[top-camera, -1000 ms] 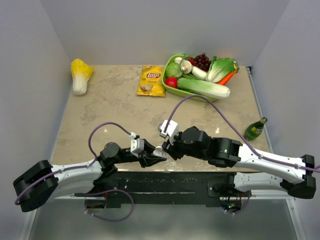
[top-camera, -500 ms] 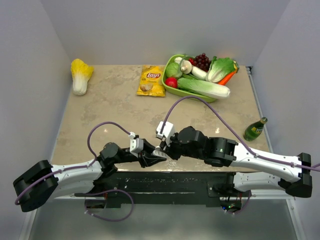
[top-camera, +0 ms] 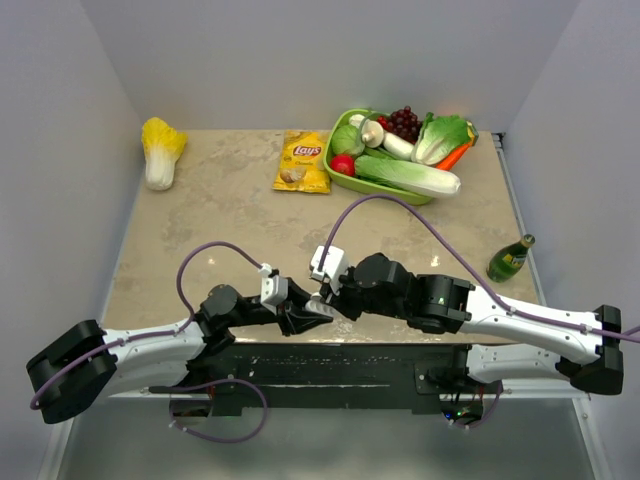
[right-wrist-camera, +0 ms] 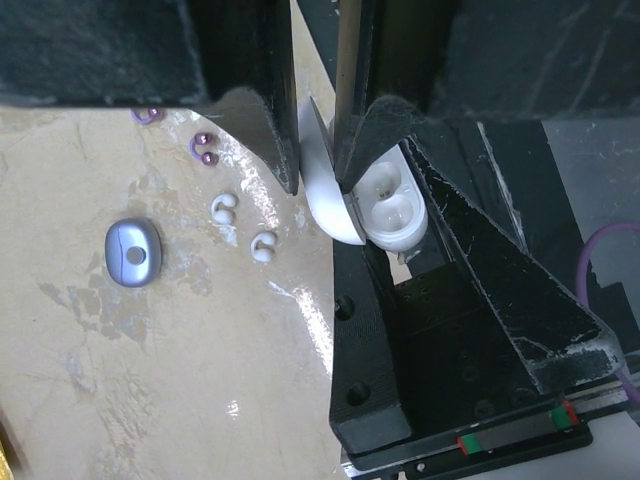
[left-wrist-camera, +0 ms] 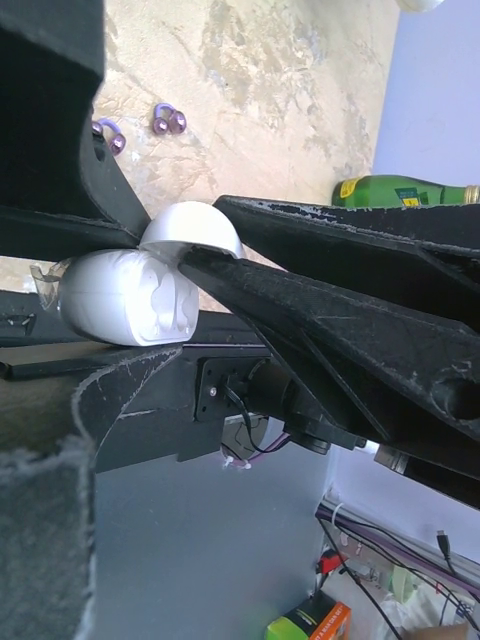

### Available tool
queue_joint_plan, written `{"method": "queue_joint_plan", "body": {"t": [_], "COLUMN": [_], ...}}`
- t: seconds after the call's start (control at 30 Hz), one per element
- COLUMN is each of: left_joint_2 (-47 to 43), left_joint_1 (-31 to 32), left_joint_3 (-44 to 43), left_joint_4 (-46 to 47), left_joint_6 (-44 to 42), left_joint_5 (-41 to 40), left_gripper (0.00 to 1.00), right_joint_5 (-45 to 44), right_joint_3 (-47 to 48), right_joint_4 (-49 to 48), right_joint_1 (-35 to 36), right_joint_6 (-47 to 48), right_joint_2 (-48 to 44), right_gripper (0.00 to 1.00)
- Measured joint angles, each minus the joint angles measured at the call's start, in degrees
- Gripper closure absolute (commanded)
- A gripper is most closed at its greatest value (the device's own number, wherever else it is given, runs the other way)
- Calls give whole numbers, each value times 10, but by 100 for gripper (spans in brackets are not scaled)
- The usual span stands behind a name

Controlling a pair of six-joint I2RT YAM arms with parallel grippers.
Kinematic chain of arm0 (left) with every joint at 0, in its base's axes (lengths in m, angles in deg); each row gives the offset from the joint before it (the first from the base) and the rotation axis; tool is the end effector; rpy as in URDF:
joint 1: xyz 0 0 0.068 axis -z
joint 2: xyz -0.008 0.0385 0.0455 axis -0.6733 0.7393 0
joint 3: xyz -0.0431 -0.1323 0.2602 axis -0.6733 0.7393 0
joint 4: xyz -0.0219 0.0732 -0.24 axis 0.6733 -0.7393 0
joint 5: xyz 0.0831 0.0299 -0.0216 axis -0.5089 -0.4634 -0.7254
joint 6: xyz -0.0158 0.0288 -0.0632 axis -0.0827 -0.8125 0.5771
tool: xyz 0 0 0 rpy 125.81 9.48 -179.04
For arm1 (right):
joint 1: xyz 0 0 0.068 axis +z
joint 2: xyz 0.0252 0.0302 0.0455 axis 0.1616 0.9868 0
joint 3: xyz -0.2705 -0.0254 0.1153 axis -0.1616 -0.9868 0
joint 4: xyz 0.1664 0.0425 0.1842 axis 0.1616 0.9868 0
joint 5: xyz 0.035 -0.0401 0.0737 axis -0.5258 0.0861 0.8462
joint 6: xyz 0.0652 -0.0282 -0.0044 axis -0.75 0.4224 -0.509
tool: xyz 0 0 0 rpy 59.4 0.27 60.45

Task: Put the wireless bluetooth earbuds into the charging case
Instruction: Adjust the charging case.

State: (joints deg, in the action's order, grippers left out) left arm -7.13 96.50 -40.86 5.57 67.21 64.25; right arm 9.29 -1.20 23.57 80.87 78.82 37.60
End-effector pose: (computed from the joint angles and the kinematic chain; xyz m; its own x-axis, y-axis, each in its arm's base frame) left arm 0.0869 -0.1721 0.2423 -0.1783 -0.1602 -0.9708 0.9813 0.0437 -0.1875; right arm 0.0817 0.2197 0.3439 -0.1639 -0.4744 -0.8649 -0.9012 0.4286 -0.0643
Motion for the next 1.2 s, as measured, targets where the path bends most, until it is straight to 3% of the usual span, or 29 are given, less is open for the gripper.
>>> {"method": "queue_joint_plan", "body": {"t": [0.07, 0.1, 0.2, 0.33, 0.5, 0.67, 0.8, 0.9, 1.2], "left_joint_2": [1, 1, 1, 1, 1, 1, 2, 2, 5], "left_joint_1": [0, 0, 3, 3, 3, 3, 3, 3, 3], "left_joint_3": [0, 0, 0, 0, 0, 0, -1, -1, -1], "left_joint_4": [0, 0, 2, 3, -3, -8, -8, -8, -9], "left_joint_6": [3, 4, 8, 9, 8, 8, 8, 8, 8], "left_joint_5": [-1, -1, 1, 0, -3, -6, -5, -4, -4], "left_gripper": [52, 40, 38, 41, 58, 59, 50, 49, 58], "right_joint_5": [0, 0, -2, -3, 0, 0, -1, -1, -1], "right_joint_3": [0, 1, 3, 3, 3, 3, 4, 4, 4], "right_joint_4": [1, 4, 11, 22, 26, 29, 31, 31, 34], "right_joint_1": [0, 0, 0, -1, 0, 0, 0, -1, -1], "right_joint_6": [5, 8, 10, 14, 15, 15, 16, 18, 19], "right_joint_2": [0, 0, 0, 1, 2, 2, 2, 2, 2], "right_gripper": [100, 100, 100, 100, 100, 100, 100, 100, 100]}}
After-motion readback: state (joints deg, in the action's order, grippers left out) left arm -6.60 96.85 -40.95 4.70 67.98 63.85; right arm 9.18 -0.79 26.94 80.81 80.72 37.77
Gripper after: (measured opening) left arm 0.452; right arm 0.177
